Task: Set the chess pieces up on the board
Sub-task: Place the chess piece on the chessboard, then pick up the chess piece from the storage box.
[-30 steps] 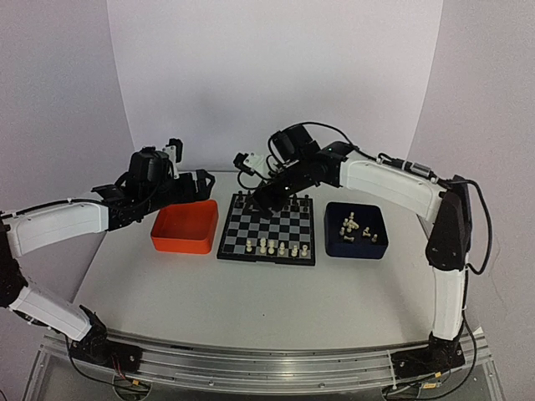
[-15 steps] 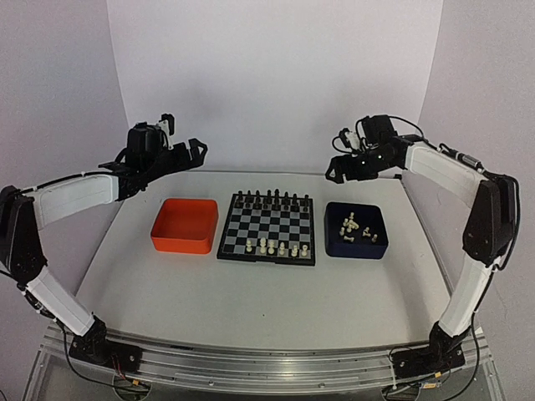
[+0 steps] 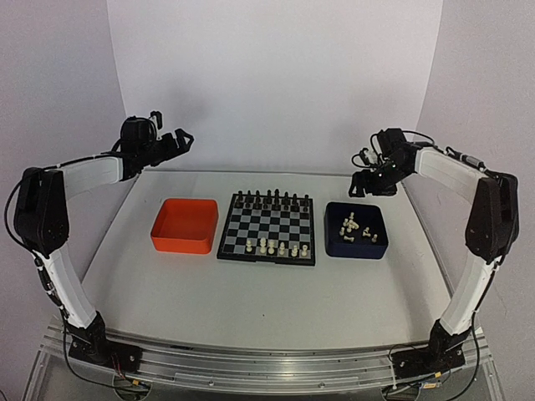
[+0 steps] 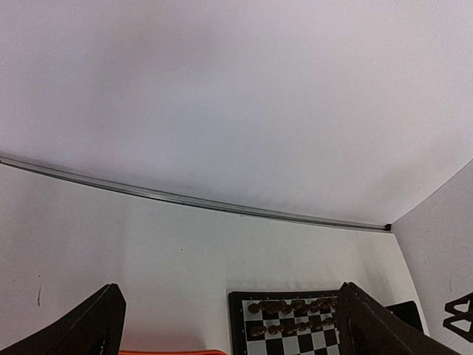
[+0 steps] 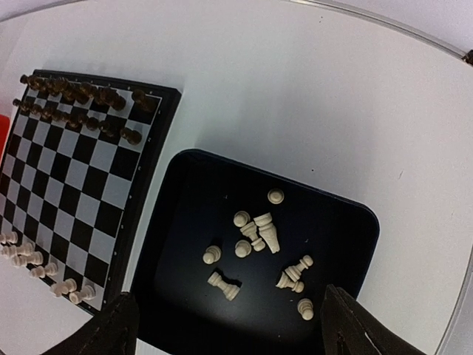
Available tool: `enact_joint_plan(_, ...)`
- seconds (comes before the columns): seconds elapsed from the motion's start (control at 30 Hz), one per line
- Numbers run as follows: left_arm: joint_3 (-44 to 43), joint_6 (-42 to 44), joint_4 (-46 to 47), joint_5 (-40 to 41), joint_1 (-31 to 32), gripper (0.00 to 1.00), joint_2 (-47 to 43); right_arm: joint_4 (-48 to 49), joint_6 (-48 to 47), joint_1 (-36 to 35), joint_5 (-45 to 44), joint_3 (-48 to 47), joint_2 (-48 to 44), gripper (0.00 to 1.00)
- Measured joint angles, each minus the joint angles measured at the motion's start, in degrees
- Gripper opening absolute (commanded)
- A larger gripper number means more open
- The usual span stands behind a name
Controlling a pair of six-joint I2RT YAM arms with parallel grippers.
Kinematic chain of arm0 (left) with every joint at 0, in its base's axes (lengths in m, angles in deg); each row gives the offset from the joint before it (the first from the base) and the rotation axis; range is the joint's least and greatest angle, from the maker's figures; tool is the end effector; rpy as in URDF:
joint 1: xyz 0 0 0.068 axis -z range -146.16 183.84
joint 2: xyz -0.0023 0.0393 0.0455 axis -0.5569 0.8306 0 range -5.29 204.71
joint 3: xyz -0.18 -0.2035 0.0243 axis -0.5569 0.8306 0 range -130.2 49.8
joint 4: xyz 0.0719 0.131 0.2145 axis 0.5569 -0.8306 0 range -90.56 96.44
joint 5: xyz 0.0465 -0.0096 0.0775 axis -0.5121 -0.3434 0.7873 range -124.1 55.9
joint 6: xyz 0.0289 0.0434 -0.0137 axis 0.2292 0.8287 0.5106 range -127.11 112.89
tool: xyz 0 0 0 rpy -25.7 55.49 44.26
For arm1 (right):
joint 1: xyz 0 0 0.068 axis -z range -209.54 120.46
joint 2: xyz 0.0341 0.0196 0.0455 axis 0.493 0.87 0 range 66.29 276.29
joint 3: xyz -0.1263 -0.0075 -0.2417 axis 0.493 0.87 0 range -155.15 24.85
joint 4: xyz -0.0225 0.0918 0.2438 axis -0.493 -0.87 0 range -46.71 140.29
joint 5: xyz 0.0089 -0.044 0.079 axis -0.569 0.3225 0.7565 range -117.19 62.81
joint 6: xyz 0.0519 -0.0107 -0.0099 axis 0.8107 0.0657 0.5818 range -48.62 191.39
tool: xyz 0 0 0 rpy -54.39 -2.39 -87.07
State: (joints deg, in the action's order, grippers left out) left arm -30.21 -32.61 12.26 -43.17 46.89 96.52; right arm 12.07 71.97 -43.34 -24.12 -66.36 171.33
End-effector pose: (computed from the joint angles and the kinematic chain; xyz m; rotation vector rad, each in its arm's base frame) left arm 0.4163 -0.1022 0.3065 -0.0926 1.8890 -0.6109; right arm 0.3959 0.0992 0.2818 -0.3087 2.4663 0.1730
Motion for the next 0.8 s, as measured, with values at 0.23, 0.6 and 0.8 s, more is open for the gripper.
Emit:
enact_joint_plan(0.23,0.1,0.3,1.4,-3.0,0.4,1.0,1.0,-1.9,-9.7,0.4,-1.3,0.0,4.9,0.72)
enact_joint_plan(0.6,2.1,1.6,2.3,-5.2,0.5,1.0,1.0,-3.0,-19.6,3.1,0.4,-0.2,7.3,0.52)
enact_joint_plan(0.8,2.5,1.6,3.7,-7.2,0.5,1.0,1.0,-3.2,-20.9,3.8,2.3,-2.3,11.5,0.49)
